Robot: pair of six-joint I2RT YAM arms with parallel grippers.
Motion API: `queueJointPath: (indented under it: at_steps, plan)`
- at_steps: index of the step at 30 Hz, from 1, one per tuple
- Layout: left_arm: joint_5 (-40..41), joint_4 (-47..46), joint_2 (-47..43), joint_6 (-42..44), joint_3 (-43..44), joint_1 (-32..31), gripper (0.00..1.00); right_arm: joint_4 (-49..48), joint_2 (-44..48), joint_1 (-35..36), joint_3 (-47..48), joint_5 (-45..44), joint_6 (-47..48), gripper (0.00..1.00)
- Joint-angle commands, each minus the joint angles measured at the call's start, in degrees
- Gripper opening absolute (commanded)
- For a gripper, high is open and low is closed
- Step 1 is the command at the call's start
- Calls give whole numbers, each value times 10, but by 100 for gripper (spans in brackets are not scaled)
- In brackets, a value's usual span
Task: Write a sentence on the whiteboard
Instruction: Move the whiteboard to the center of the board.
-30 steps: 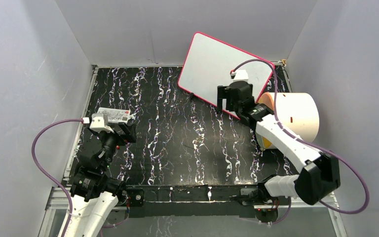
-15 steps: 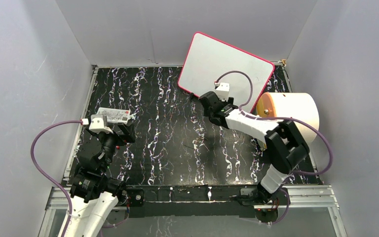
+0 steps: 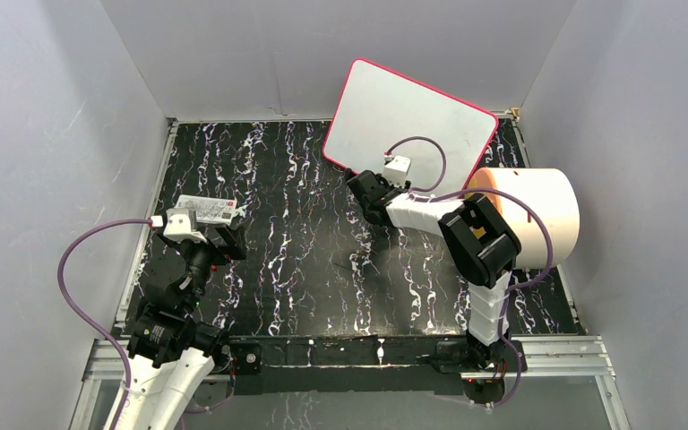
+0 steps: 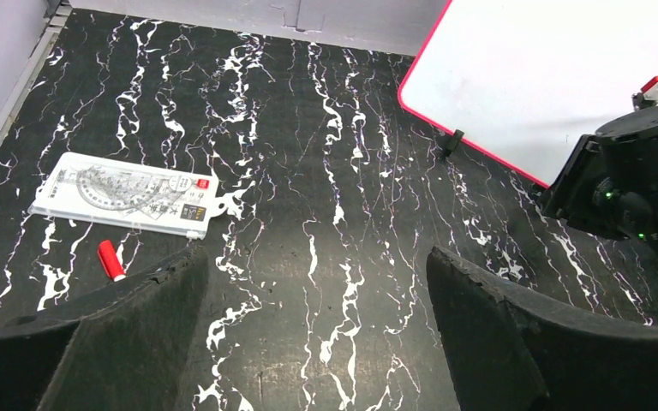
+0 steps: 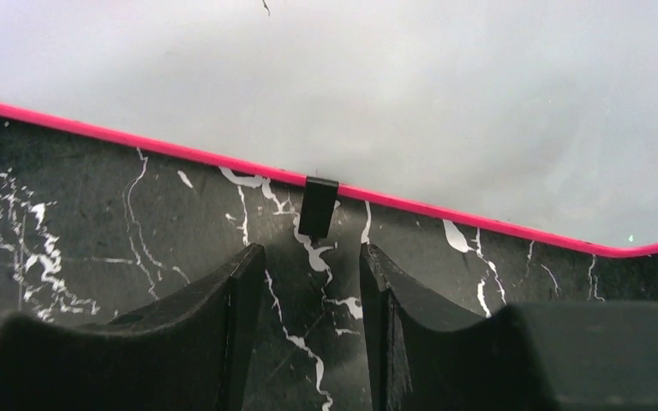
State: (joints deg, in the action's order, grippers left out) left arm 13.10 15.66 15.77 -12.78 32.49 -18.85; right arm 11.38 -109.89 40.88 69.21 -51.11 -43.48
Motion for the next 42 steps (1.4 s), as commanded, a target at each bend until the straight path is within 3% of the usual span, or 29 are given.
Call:
queueJointPath:
  at_steps: [1, 15, 23, 42]
  plan:
    - [10, -18, -5, 8, -1, -4, 95, -28, -29, -5, 32, -62, -31, 52]
    - [5, -20, -1, 10, -1, -7, 95, -104, -77, -35, 31, -47, 13, 41]
    - [3, -21, 4, 11, -2, -7, 95, -155, -60, -35, -21, 3, 70, 0]
    - [21, -16, 29, 6, 2, -6, 95, -389, 60, 42, -256, 226, 297, 0]
